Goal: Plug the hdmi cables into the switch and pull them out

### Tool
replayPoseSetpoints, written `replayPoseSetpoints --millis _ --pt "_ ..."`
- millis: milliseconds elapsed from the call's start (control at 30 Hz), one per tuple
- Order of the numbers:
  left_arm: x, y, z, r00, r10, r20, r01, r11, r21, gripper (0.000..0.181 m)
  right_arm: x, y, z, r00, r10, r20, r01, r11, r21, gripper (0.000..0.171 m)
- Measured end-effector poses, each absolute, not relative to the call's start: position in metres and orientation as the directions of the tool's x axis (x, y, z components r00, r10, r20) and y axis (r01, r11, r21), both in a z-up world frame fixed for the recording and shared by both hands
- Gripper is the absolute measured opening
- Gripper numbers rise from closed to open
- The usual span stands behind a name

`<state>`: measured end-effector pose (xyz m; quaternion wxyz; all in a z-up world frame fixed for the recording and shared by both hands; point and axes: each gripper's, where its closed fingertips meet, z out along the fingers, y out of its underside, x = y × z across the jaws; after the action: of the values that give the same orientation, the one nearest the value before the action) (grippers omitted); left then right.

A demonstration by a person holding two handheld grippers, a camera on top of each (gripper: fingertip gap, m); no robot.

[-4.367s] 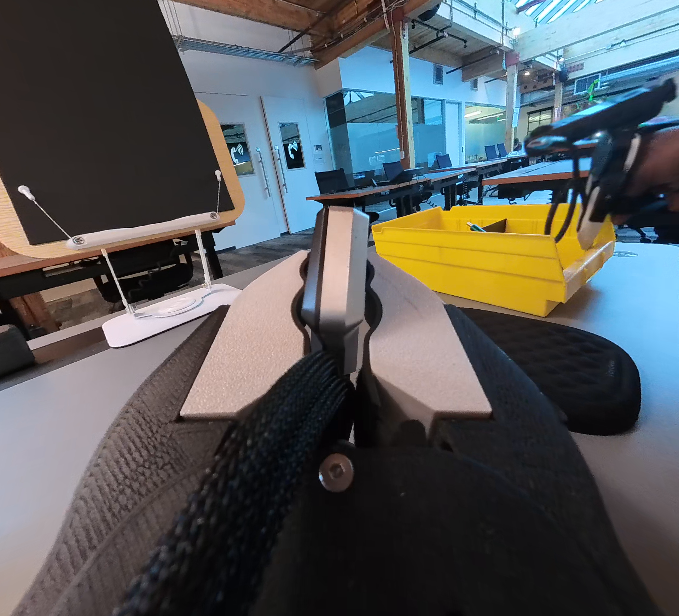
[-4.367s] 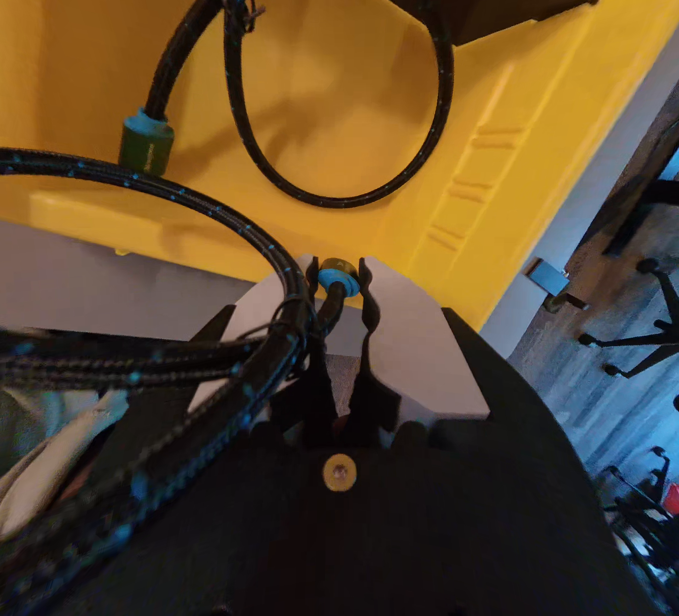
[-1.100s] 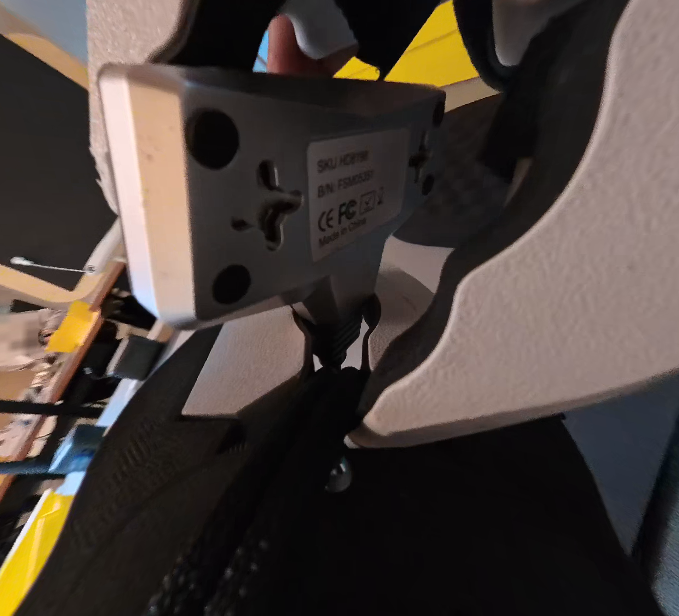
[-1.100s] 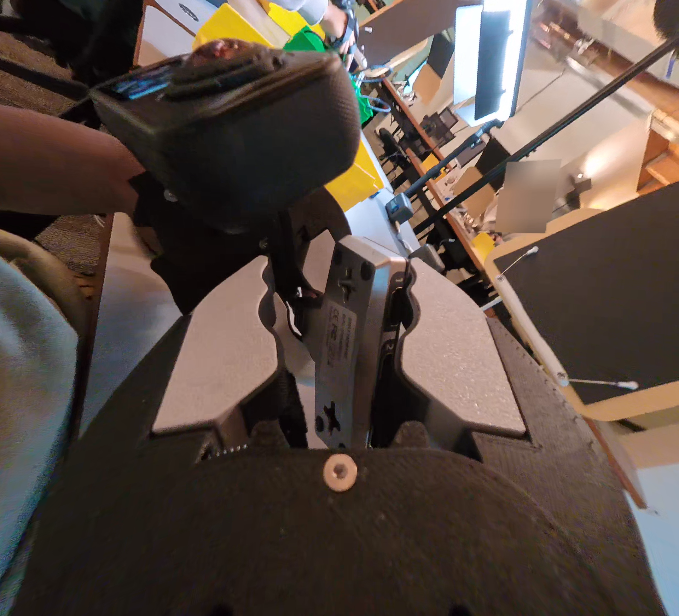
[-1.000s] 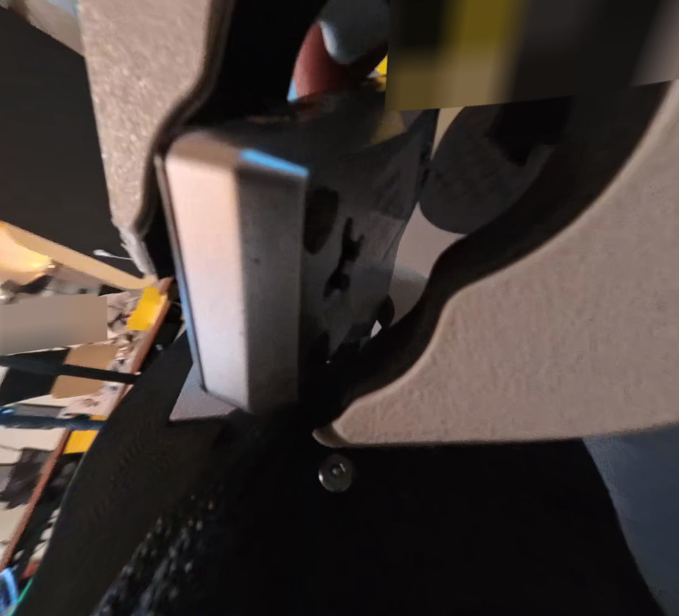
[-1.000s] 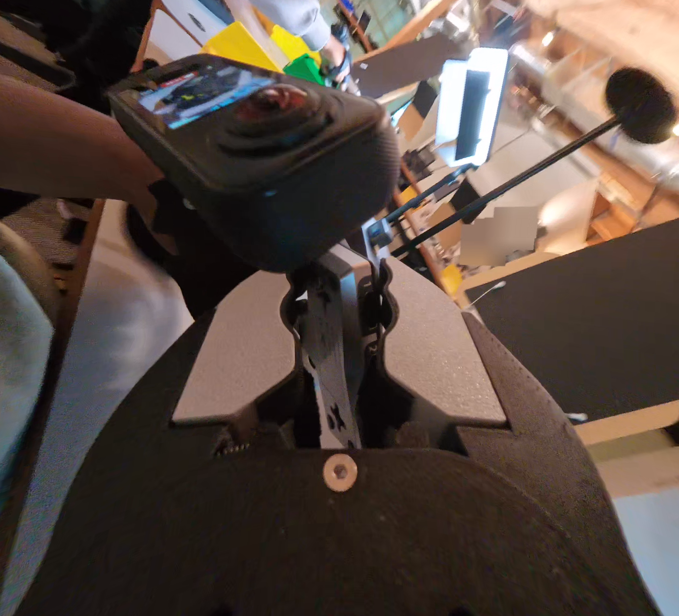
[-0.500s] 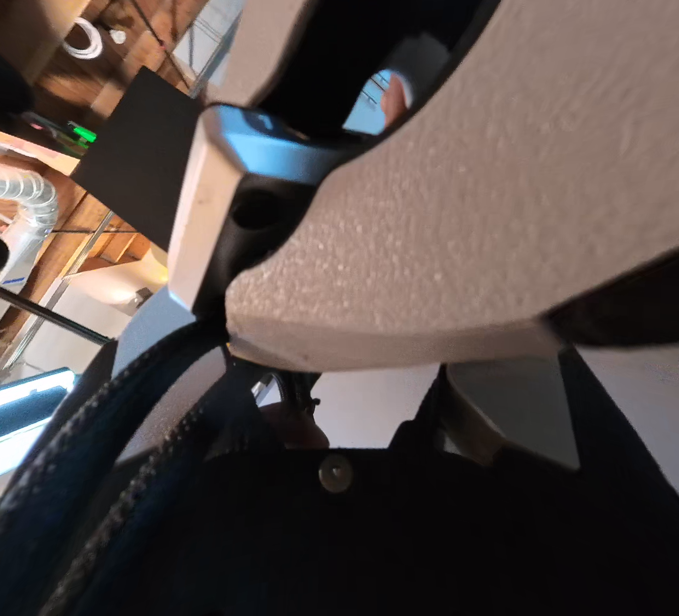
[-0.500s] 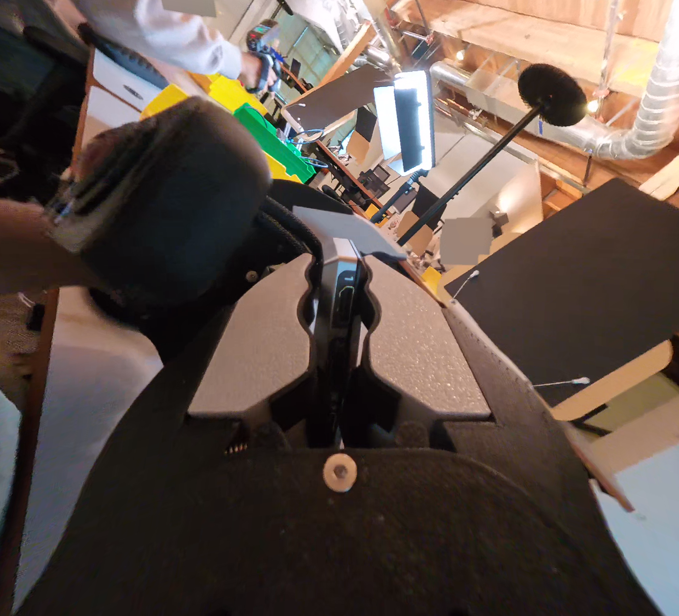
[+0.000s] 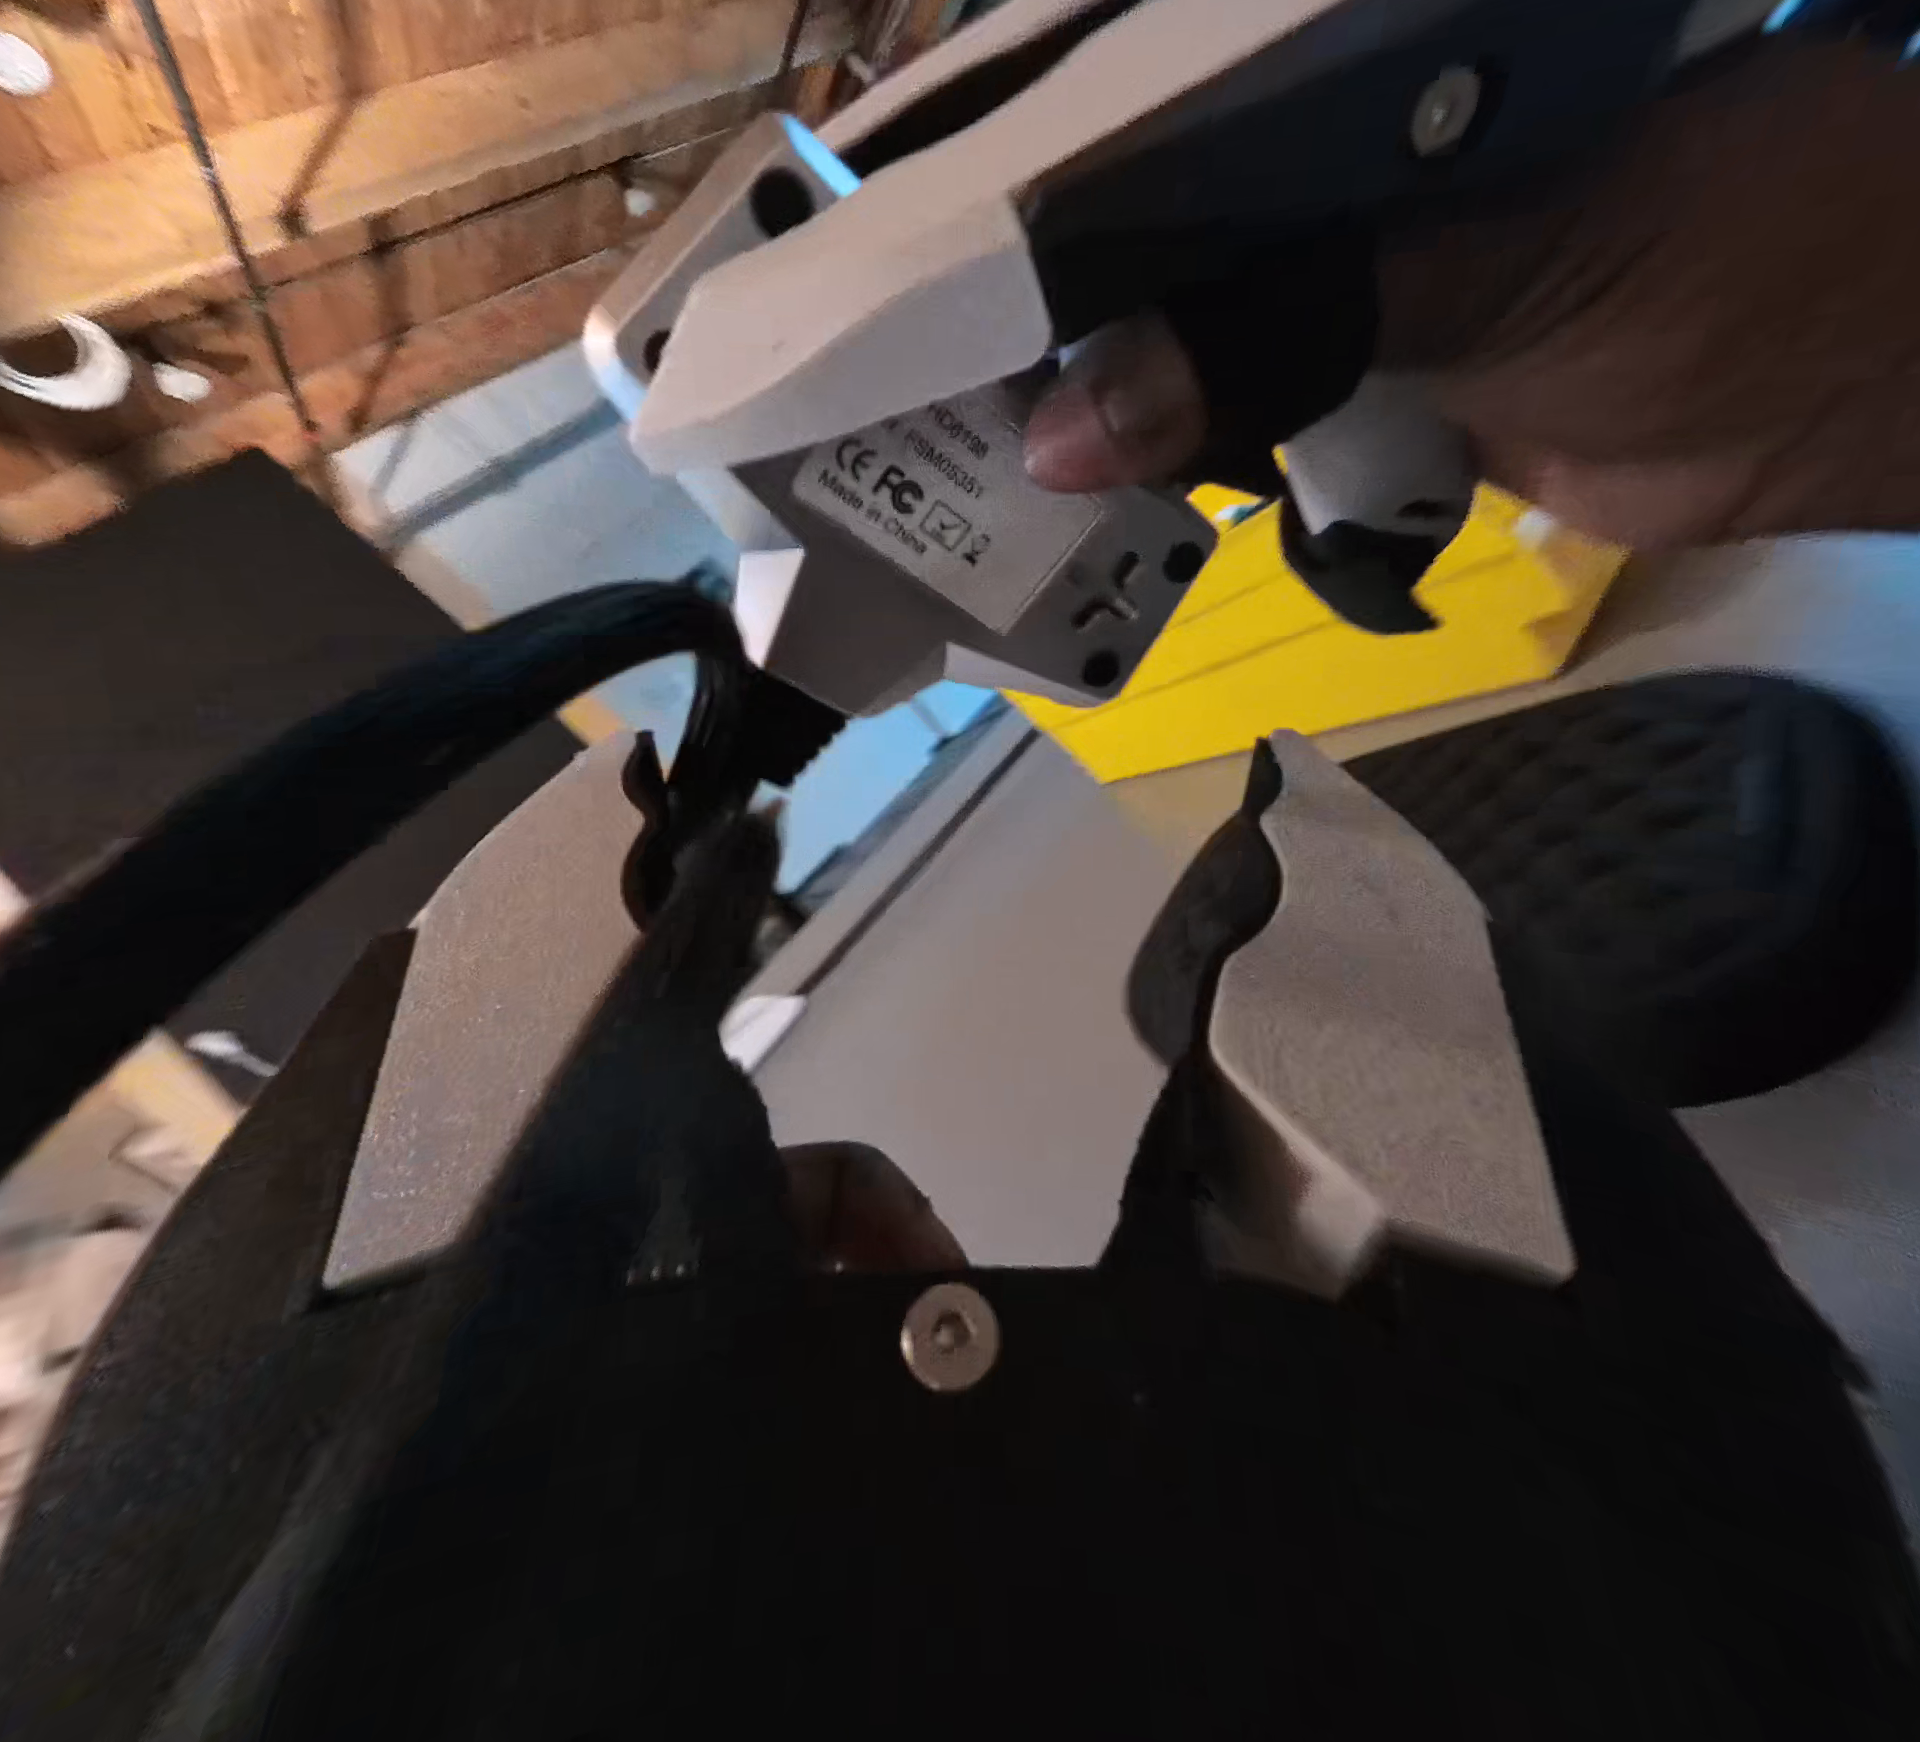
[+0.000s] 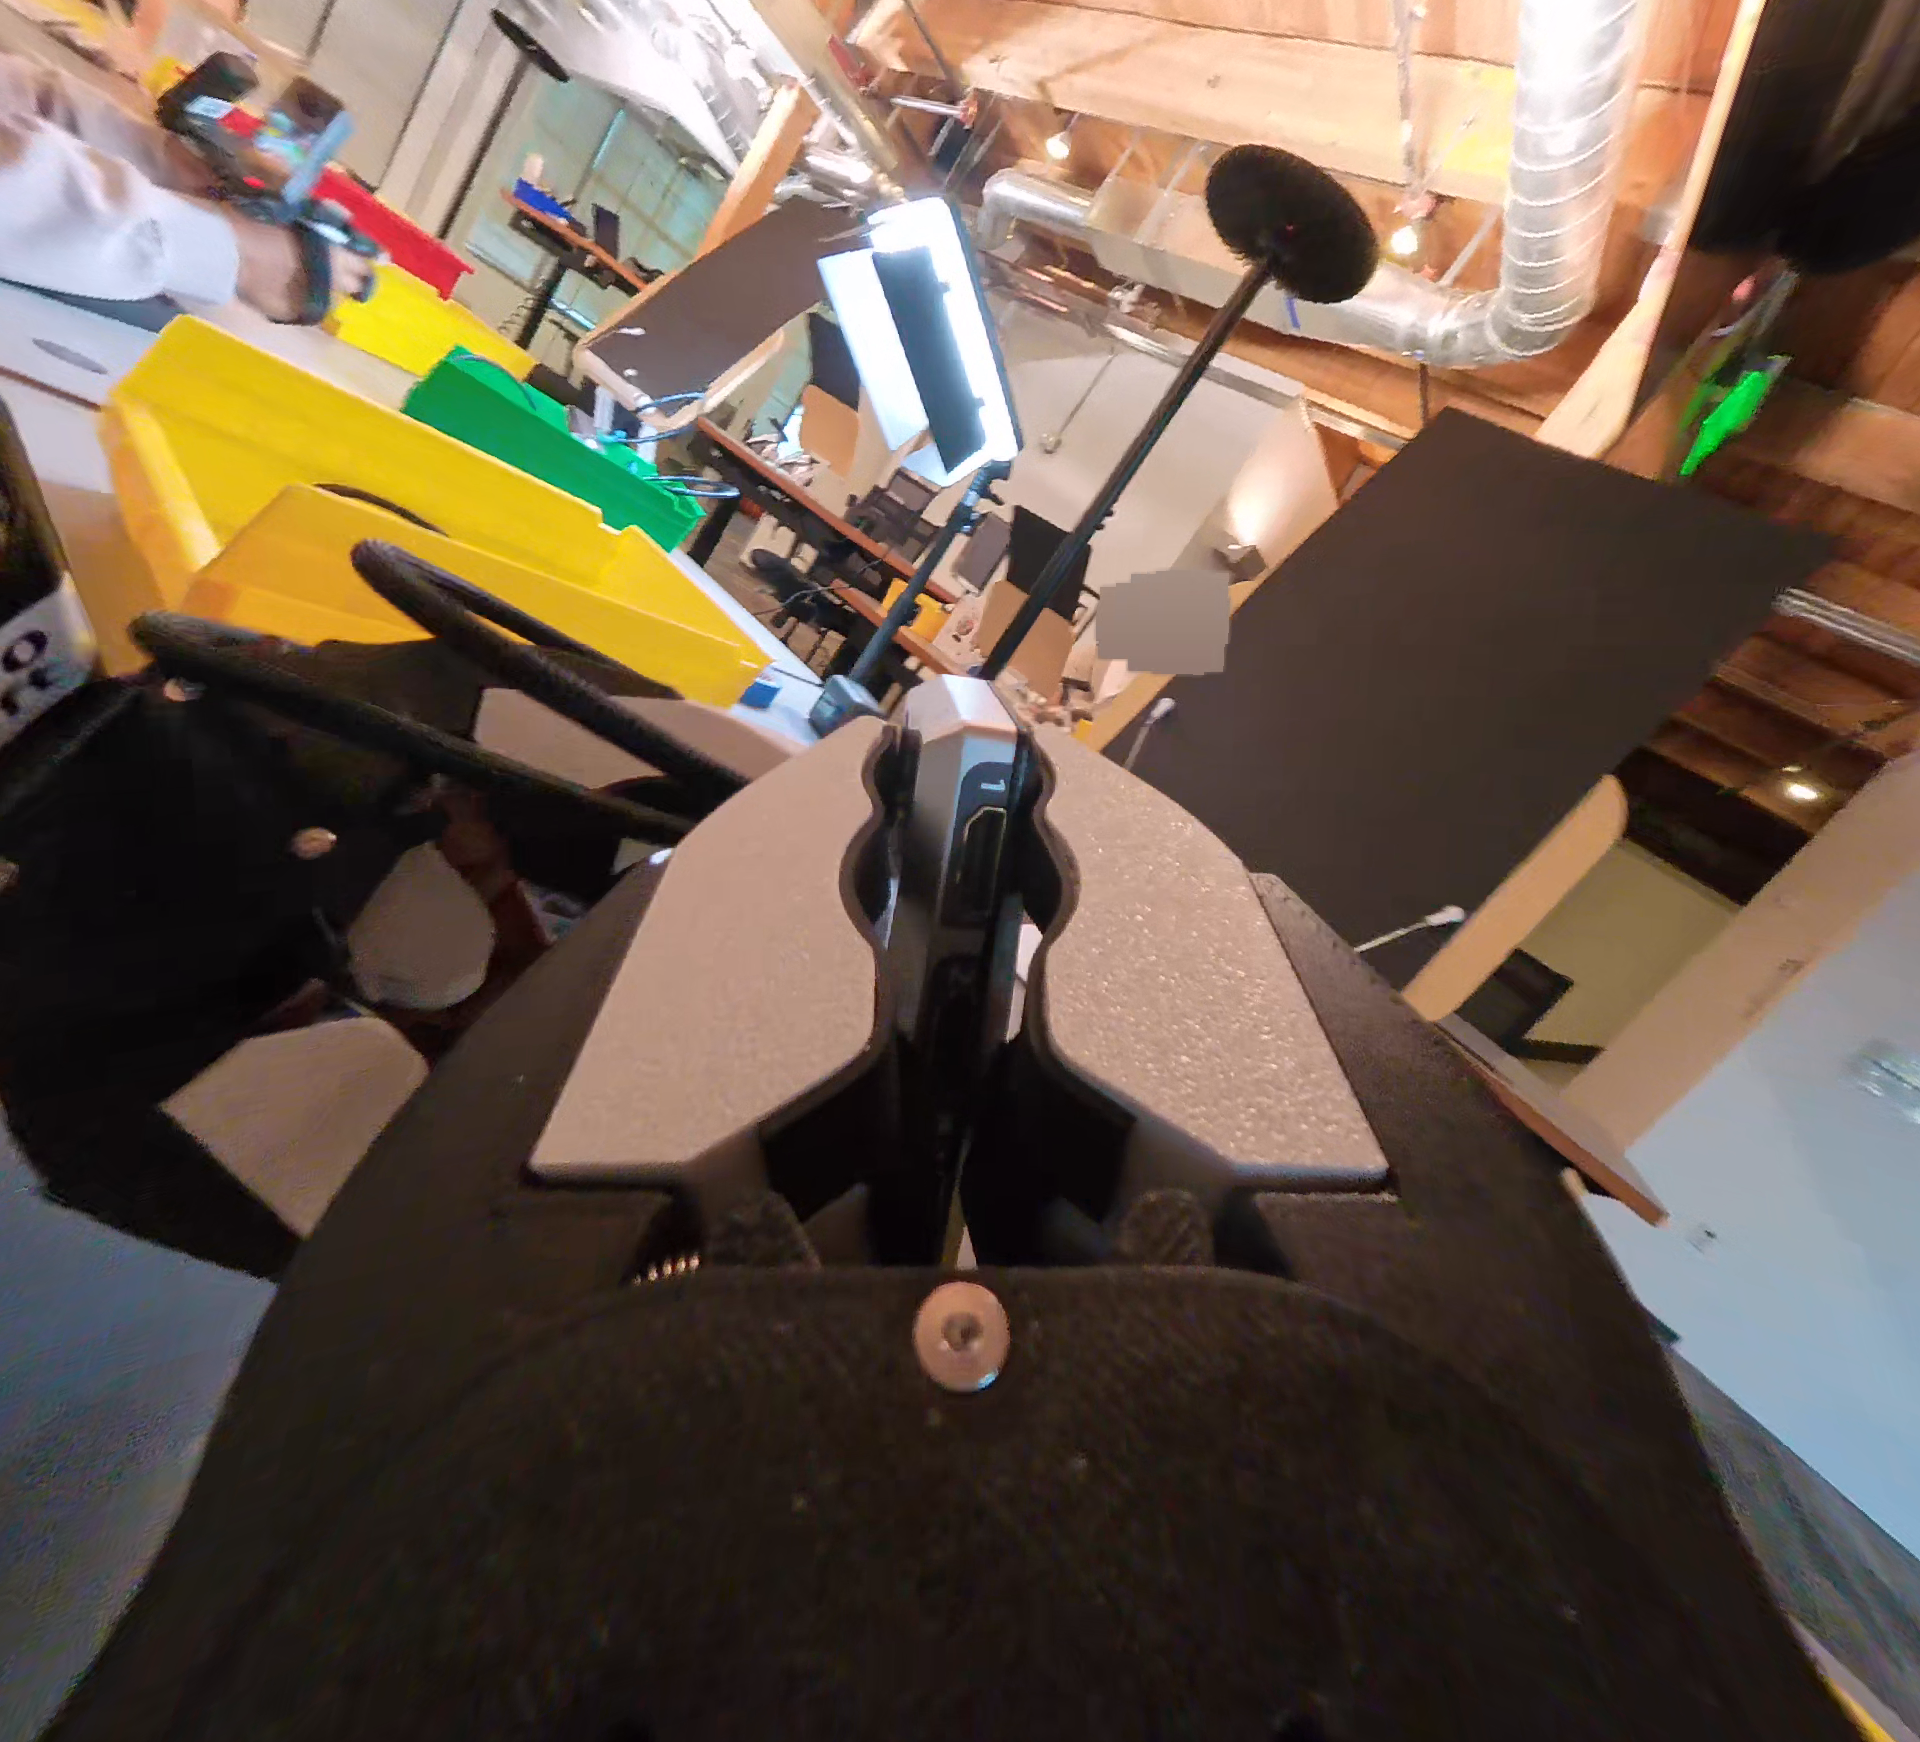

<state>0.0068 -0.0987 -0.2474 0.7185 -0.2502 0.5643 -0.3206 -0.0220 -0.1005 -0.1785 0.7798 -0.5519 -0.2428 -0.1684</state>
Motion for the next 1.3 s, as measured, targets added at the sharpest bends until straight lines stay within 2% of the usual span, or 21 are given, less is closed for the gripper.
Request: replayPoseSetpoints --millis 67,133,233,333,567,733,833,933,1033,1133,1300 --pt "0.006 -0.11 -0.252 0.043 -0.801 -0.597 0.216 0.591 -0.777 0.098 -0.004 -0.107 -0.17 0.802 -0.128 0.584 0.591 0.312 -0.744 0.02" --pt "0.009 -0.118 -0.268 -0.089 -0.819 -0.567 0.166 0.549 -0.819 0.097 0.013 -0.119 -0.158 0.733 -0.266 0.626 0.68 0.281 -0.677 0.02" --pt "0.011 -0.117 -0.279 -0.121 -0.809 -0.575 0.133 0.561 -0.817 0.092 0.018 -0.134 -0.146 0.701 -0.295 0.649 0.713 0.292 -0.638 0.02" --pt "0.009 -0.113 -0.277 -0.12 -0.831 -0.544 0.131 0.53 -0.838 0.086 0.035 -0.139 -0.145 0.638 -0.347 0.687 0.766 0.2 -0.611 0.02" --pt "-0.008 -0.077 -0.254 -0.023 -0.894 -0.448 0.159 0.44 -0.884 0.058 0.074 -0.161 -0.117 0.594 -0.411 0.692 0.789 0.132 -0.599 0.02" --pt "-0.022 -0.053 -0.239 0.067 -0.9 -0.431 0.182 0.436 -0.882 0.052 0.121 -0.173 -0.083 0.484 -0.475 0.735 0.826 -0.028 -0.562 0.02" --pt "-0.027 -0.047 -0.234 0.094 -0.896 -0.433 0.187 0.443 -0.876 0.05 0.162 -0.175 -0.072 0.456 -0.469 0.756 0.79 -0.178 -0.587 0.02" --pt "-0.029 -0.045 -0.234 0.101 -0.894 -0.437 0.188 0.449 -0.873 0.05 0.21 -0.173 -0.083 0.489 -0.417 0.766 0.674 -0.378 -0.635 0.02" --pt "-0.028 -0.046 -0.234 0.105 -0.884 -0.455 0.183 0.467 -0.865 0.049 0.254 -0.165 -0.107 0.538 -0.353 0.765 0.562 -0.527 -0.638 0.02" --pt "-0.029 -0.047 -0.234 0.108 -0.874 -0.474 0.18 0.486 -0.855 0.049 0.292 -0.155 -0.142 0.57 -0.284 0.771 0.472 -0.654 -0.59 0.02" --pt "-0.03 -0.048 -0.232 0.11 -0.866 -0.487 0.177 0.499 -0.848 0.049 0.329 -0.133 -0.204 0.719 -0.188 0.669 0.372 -0.71 -0.599 0.021"
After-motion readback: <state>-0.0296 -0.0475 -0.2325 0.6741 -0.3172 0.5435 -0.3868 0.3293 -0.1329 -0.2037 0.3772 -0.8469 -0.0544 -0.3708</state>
